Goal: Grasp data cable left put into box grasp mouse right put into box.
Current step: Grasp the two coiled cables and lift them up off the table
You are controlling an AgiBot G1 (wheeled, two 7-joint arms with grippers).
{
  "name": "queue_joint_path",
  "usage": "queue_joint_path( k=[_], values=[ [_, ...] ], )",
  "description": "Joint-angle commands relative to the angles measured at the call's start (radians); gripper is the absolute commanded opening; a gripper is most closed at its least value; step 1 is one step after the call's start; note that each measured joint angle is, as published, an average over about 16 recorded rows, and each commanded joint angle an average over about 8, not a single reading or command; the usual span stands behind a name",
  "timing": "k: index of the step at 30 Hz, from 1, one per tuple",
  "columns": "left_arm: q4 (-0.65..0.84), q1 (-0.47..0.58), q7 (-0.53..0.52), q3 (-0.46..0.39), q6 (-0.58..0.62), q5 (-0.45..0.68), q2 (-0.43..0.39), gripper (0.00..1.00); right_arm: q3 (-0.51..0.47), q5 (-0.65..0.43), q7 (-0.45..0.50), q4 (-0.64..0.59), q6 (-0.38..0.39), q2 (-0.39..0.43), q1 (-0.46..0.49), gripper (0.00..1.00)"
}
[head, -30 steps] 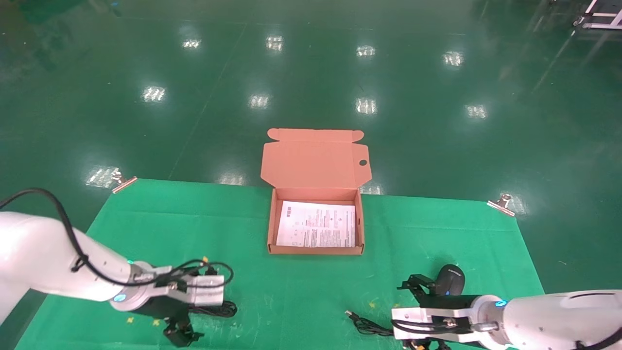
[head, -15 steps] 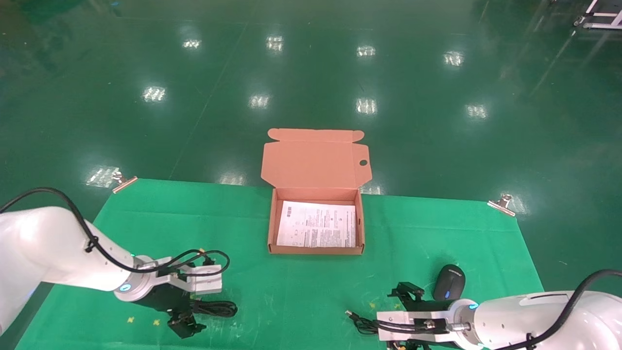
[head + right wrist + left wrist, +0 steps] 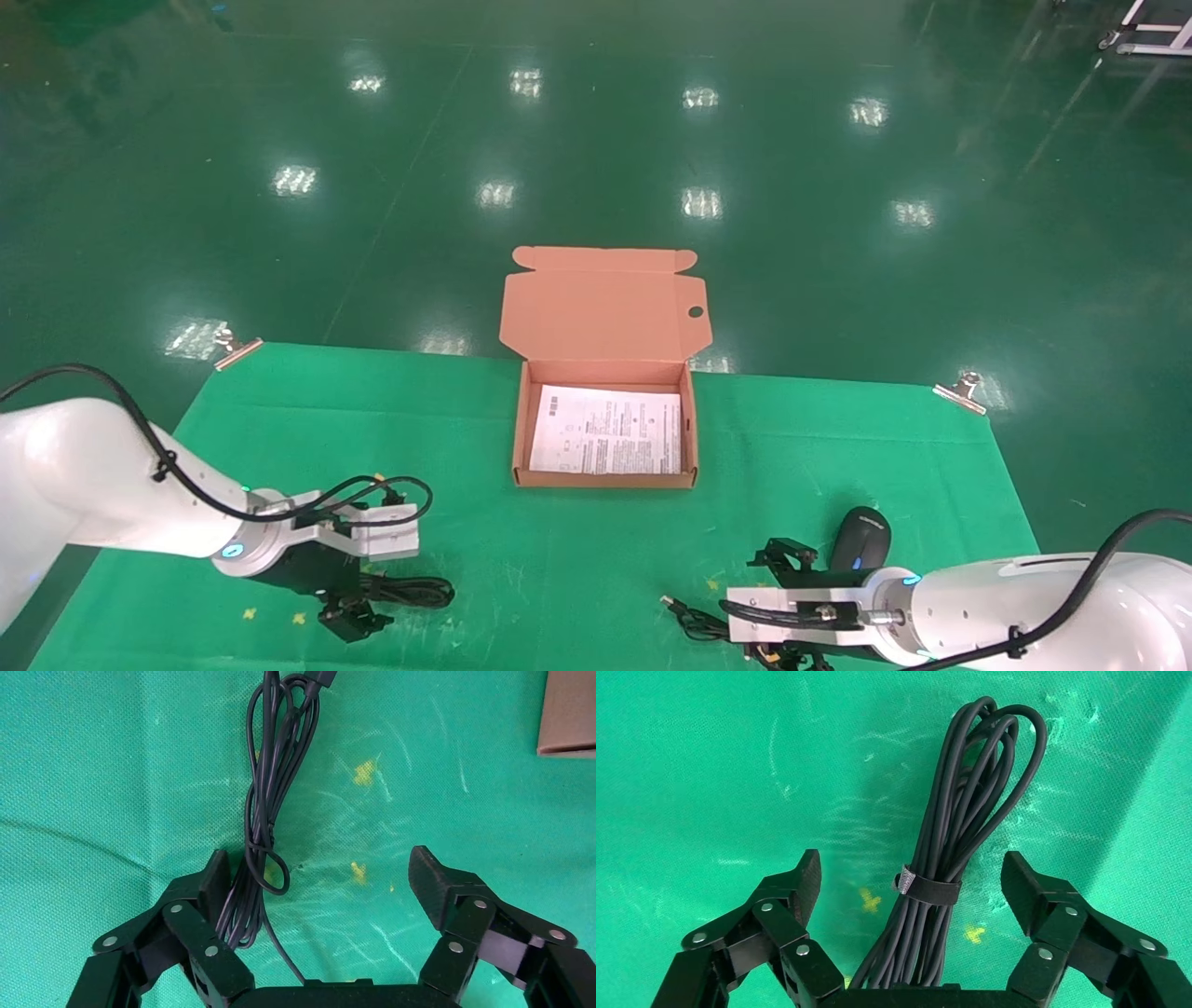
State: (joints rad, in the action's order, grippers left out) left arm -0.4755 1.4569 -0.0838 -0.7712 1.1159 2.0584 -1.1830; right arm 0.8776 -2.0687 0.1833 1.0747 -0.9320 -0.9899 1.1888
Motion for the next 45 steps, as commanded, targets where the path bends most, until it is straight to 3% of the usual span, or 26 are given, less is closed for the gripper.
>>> queue_joint_path(
  k=[1, 35, 45],
  values=[
    [-0.004, 0.0, -0.002, 0.0, 0.002, 0.0, 0.0, 0.0, 0.0, 0.0, 0.0, 0.002, -0.001, 0.001, 0.0, 0.0],
    [-0.029, -0.002, -0.005, -0.005, 0.009, 0.007, 0.003, 0.0, -0.002, 0.001, 0.004, 0.017, -0.008, 0.008, 0.005, 0.0],
    [-0.173, 0.06, -0.009, -0.006, -0.012, 0.054, 0.068, 0.0, -0.066, 0.003, 0.097, 0.164, -0.033, 0.11, 0.07, 0.0]
  ],
)
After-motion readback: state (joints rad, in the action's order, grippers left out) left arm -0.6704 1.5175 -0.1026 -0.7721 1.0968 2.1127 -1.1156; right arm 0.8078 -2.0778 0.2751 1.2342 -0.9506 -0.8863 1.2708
